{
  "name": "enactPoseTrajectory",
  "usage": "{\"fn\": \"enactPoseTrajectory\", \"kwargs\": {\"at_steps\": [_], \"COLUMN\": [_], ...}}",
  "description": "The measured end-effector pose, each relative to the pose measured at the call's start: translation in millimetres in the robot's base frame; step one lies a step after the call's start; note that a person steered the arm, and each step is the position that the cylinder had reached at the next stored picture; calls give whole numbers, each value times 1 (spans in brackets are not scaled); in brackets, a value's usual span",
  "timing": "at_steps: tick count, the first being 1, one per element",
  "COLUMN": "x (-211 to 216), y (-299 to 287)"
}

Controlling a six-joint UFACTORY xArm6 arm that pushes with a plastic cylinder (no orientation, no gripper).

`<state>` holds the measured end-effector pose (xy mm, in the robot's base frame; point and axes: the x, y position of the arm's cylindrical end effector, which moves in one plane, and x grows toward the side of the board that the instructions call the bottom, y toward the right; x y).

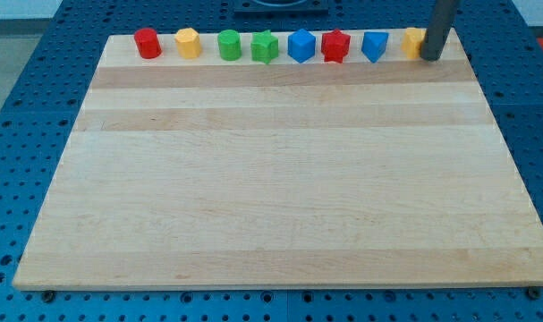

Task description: Slide the yellow heart down

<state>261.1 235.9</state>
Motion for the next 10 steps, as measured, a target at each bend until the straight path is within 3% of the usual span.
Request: {"fn": "enactPoseTrajectory", "kwargs": {"at_steps": [3,4,6,7,10], "x": [0,-18,-69,-66,-35], "y": [47,56,-2,-30,-12]}}
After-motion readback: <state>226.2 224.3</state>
